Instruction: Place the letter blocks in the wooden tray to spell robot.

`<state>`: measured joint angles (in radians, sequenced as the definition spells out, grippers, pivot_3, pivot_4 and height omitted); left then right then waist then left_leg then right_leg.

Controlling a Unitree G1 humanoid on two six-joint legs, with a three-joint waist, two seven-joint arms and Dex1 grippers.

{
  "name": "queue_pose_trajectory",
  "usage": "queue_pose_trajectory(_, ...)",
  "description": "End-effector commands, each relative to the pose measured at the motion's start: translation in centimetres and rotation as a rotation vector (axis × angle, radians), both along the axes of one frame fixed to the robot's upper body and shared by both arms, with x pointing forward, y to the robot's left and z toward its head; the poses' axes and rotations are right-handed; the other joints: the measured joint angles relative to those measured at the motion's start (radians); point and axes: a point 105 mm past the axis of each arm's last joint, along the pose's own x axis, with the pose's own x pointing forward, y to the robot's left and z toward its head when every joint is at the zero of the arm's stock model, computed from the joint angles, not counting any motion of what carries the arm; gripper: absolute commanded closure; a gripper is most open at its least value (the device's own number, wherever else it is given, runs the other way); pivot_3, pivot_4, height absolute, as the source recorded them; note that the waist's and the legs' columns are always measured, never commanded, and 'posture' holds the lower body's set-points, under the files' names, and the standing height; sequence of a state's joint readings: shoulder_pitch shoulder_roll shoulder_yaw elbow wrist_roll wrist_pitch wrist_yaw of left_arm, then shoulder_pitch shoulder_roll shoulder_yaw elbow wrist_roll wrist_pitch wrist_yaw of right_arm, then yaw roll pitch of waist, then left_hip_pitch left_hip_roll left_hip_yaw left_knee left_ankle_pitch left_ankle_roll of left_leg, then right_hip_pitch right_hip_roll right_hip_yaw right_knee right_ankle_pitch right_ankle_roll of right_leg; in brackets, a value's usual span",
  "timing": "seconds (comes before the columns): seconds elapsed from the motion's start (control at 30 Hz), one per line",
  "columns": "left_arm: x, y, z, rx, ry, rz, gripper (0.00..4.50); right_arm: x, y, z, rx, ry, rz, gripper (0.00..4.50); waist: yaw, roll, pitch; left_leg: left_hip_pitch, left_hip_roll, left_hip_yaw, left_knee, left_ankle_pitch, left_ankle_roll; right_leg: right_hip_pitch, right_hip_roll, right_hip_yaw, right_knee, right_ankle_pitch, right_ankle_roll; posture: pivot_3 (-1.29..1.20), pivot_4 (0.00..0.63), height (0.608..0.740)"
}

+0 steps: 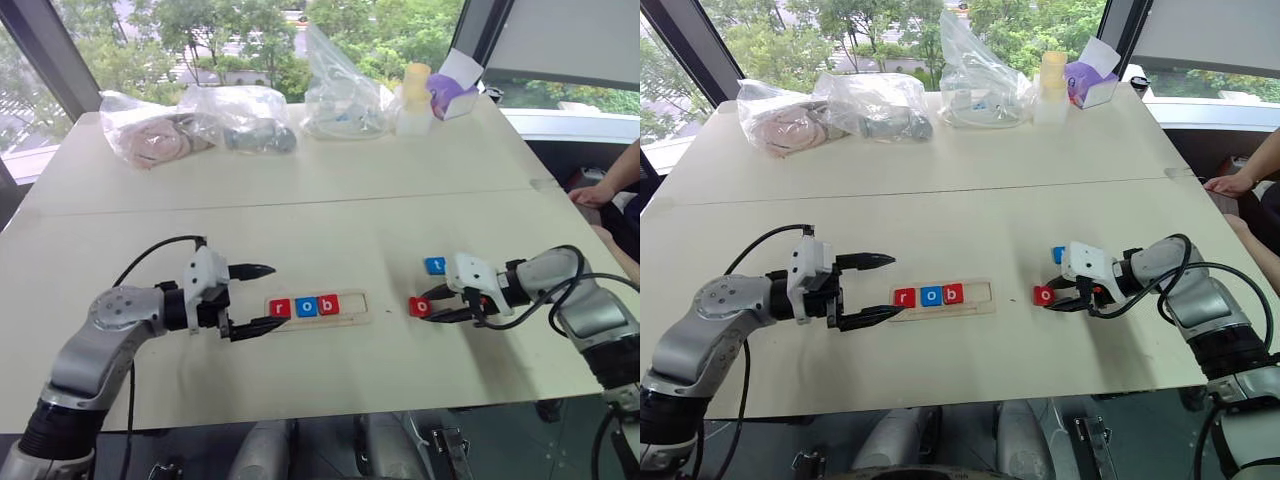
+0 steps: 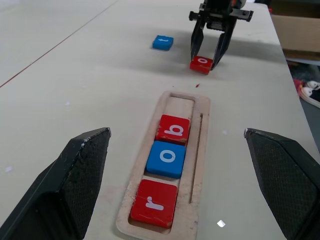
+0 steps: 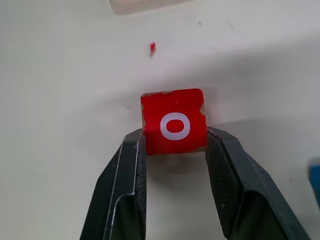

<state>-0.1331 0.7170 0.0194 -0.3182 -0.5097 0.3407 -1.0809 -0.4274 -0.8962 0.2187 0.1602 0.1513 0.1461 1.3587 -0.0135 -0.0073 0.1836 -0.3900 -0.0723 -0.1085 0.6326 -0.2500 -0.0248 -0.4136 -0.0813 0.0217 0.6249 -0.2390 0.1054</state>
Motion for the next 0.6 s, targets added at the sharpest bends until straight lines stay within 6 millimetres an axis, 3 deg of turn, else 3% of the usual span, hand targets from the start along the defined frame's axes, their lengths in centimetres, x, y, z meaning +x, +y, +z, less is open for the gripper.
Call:
queue_pose_trajectory(0.03, -0.1, 0.1, 1.2, -0.005, -0.037, -0.018, 0.0, -0.1, 2.6, 2.7, 0.083, -0.081, 0.054, 3.39, 0.001, 0.0, 0.0, 0.0, 0.0, 0.0, 0.0, 0.0, 0.0, 0.0, 0.0, 0.0, 0.001, 0.0, 0.0, 0.0, 0.15, 0.74)
queue_pose_trajectory(0.13, 0.0, 0.1, 1.2, -0.003, -0.04, -0.017, 0.0, -0.9, 5.1, 3.9, 0.122, -0.082, 0.095, 3.39, 0.002, 0.0, 0.0, 0.0, 0.0, 0.0, 0.0, 0.0, 0.0, -0.001, 0.0, 0.0, 0.002, 0.0, 0.0, 0.0, 0.15, 0.74)
queue_pose_trajectory(0.23, 0.1, 0.1, 1.3, -0.002, -0.043, -0.015, 0.0, -1.2, 7.1, 3.7, 0.114, -0.086, 0.103, 3.39, 0.003, 0.0, 0.0, -0.001, 0.0, 0.0, 0.0, 0.0, 0.0, -0.001, 0.0, 0.0, 0.001, 0.0, 0.0, 0.0, 0.15, 0.74)
queue_pose_trajectory(0.6, 0.0, -0.1, 1.2, -0.006, -0.045, -0.002, 0.0, 0.1, 10.6, 2.1, 0.091, -0.129, 0.092, 3.39, 0.002, 0.0, 0.0, -0.001, 0.0, 0.0, 0.0, 0.0, 0.0, -0.002, 0.0, 0.0, 0.001, 0.0, 0.0, 0.0, 0.15, 0.74)
